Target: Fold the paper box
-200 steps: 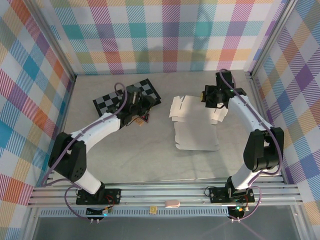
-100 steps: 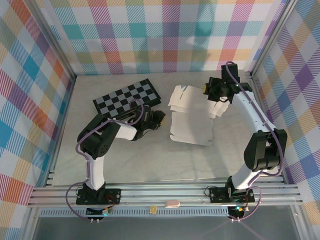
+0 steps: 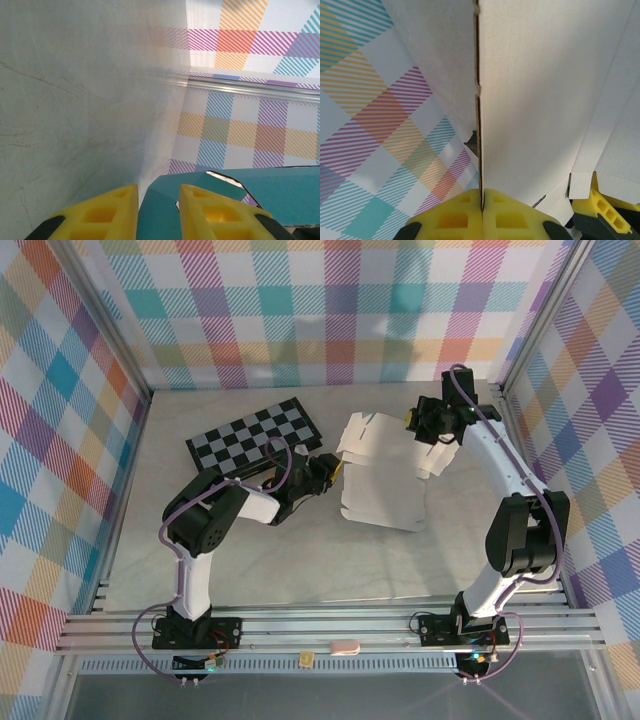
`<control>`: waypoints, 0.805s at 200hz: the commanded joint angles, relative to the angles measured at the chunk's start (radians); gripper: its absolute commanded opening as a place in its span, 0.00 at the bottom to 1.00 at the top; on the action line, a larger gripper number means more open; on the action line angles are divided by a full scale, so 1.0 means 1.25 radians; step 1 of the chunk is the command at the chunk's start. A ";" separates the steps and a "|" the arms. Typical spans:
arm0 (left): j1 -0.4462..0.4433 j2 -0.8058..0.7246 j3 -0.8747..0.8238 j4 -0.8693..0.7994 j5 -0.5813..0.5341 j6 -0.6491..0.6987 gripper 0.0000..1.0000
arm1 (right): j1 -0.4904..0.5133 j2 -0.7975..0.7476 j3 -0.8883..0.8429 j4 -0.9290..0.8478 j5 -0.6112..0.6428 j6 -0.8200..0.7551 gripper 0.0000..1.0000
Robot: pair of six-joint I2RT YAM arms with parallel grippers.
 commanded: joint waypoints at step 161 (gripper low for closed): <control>-0.062 -0.076 0.238 -0.576 -0.055 0.367 0.37 | 0.005 -0.004 0.003 -0.021 -0.063 0.117 0.00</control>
